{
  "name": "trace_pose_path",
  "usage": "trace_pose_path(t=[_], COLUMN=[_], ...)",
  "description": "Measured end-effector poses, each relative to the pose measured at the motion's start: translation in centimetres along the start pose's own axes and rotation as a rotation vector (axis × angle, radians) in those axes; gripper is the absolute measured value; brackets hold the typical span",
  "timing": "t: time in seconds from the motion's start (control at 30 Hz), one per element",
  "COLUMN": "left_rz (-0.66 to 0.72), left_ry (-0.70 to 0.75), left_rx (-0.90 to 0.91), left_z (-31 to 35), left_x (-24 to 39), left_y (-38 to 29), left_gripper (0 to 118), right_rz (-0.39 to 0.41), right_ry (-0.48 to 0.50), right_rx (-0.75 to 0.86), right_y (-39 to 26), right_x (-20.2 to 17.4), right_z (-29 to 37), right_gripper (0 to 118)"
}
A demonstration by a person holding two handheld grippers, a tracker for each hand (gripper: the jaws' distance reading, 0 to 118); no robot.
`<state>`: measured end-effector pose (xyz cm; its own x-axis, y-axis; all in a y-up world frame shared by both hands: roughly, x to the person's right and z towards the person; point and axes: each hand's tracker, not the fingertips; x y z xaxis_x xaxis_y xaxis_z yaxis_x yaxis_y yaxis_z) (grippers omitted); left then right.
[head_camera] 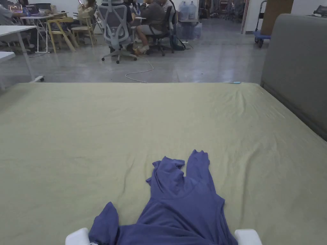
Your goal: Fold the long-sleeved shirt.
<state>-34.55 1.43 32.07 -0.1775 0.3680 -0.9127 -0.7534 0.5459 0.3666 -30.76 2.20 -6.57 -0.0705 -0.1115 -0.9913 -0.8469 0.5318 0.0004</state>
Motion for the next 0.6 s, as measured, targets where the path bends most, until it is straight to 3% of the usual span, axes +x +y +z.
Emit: trace_pose_path(t=[0.03, 0.07, 0.1, 0.13, 0.17, 0.2, 0.27, 0.3, 0.33, 0.37, 0.4, 0.43, 0.47, 0.57, 0.6], left_rz=[0.035, 0.040, 0.040, 0.023, -0.009, -0.023, -0.056, -0.073, -0.082, -0.103, -0.132, -0.169, -0.143, -0.108, -0.118], left_ry=[-0.034, -0.041, -0.031, -0.029, -0.049, -0.075, -0.079, -0.070, -0.059, -0.005, 0.004, 0.020, 0.032, -0.062, -0.055], left_rx=[0.013, 0.022, 0.031, 0.044, 0.075, 0.106, 0.203, 0.205, 0.197, 0.189, 0.227, 0.238, 0.223, 0.153, 0.167], left_z=[0.2, 0.7, 1.6, 2.5, 3.5, 5.0, 7.2, 7.7, 8.0, 8.2, 8.3, 8.0, 8.1, 7.2, 6.6], left_x=[-0.3, -0.4, 0.0, 0.2, 0.3, 0.5, 1.3, 1.5, 1.7, 2.1, 2.2, 2.4, 2.9, 3.5, 3.9], left_y=[0.3, 0.7, 1.0, 1.5, 1.9, 2.5, 2.9, 3.4, 3.8, 4.3, 4.5, 4.7, 5.4, 6.2, 6.9], left_gripper=[8, 23, 53, 103, 118, 116, 118, 117, 104, 57, 0, 0, 0, 2, 25], right_rz=[-0.004, -0.011, -0.010, 0.003, 0.021, 0.016, 0.002, -0.017, -0.030, -0.038, -0.027, -0.019, -0.025, 0.008, -0.012], right_ry=[0.005, 0.009, -0.008, -0.030, -0.053, -0.032, -0.016, -0.032, -0.038, -0.035, -0.031, -0.036, -0.111, 0.004, 0.007], right_rx=[0.008, 0.020, 0.040, 0.069, 0.104, 0.163, 0.258, 0.266, 0.259, 0.275, 0.284, 0.272, 0.231, 0.195, 0.194], right_y=[0.5, 1.0, 1.6, 2.2, 3.0, 3.3, 4.0, 4.2, 4.4, 4.4, 4.3, 4.5, 4.0, 3.6, 3.3], right_x=[0.3, 0.4, 0.2, 0.2, 0.4, 0.5, 0.9, 1.2, 1.3, 1.4, 1.4, 1.1, 0.9, 0.4, 0.3], right_z=[0.5, 1.2, 2.5, 3.8, 5.5, 7.1, 9.4, 9.8, 10.1, 10.3, 10.3, 9.7, 9.0, 8.1, 7.6], right_gripper=[5, 16, 40, 87, 112, 118, 118, 117, 99, 58, 0, 0, 0, 0, 0])
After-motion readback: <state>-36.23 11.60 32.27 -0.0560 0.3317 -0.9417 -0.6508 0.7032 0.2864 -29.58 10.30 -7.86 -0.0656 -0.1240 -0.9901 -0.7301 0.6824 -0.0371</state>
